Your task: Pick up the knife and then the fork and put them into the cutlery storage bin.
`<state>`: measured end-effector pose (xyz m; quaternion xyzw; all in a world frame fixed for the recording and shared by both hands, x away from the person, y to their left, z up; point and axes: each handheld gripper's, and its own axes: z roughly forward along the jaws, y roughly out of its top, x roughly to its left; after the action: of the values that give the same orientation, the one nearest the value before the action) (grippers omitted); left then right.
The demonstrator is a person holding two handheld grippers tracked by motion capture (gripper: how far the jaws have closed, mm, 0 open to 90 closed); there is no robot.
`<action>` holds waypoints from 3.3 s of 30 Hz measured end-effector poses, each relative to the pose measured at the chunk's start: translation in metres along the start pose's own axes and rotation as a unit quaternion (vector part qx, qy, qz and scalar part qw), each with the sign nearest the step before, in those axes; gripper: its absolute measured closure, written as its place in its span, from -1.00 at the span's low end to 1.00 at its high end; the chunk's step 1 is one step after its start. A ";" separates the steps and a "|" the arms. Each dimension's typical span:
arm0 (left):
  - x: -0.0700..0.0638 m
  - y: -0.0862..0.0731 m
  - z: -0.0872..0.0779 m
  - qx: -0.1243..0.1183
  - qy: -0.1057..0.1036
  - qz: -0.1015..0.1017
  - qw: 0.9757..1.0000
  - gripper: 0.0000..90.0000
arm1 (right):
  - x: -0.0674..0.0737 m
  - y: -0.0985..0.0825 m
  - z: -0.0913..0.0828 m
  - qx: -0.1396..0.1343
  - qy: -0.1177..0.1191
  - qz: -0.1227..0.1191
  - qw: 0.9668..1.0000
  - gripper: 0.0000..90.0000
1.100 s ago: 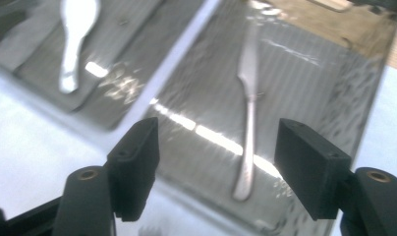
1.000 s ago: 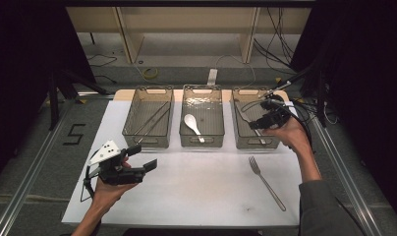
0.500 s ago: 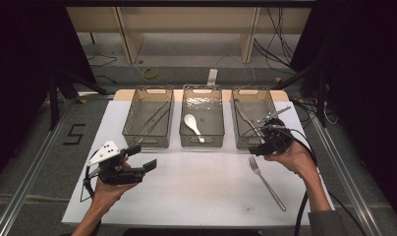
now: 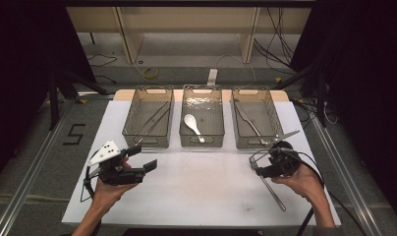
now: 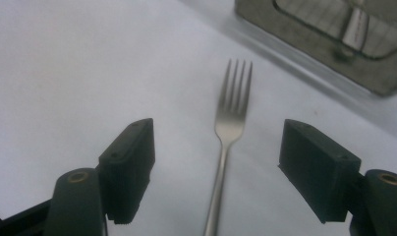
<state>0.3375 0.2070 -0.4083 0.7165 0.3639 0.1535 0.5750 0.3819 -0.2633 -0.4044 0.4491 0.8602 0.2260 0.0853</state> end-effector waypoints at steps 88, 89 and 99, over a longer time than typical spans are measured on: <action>0.000 0.000 0.000 0.002 0.001 0.000 1.000 -0.66 | -0.006 -0.014 0.011 0.074 -0.038 -0.063 0.995 0.90; 0.000 0.000 0.000 0.002 0.001 0.000 1.000 -0.66 | -0.007 -0.014 0.011 0.071 -0.039 -0.063 0.995 0.90; 0.001 0.000 0.000 0.002 0.002 0.000 1.000 -0.66 | -0.011 -0.011 0.003 0.043 -0.043 -0.061 0.996 0.90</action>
<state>0.3378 0.2077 -0.4084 0.7170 0.3656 0.1542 0.5731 0.3812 -0.2765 -0.4122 0.4085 0.8904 0.1636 0.1160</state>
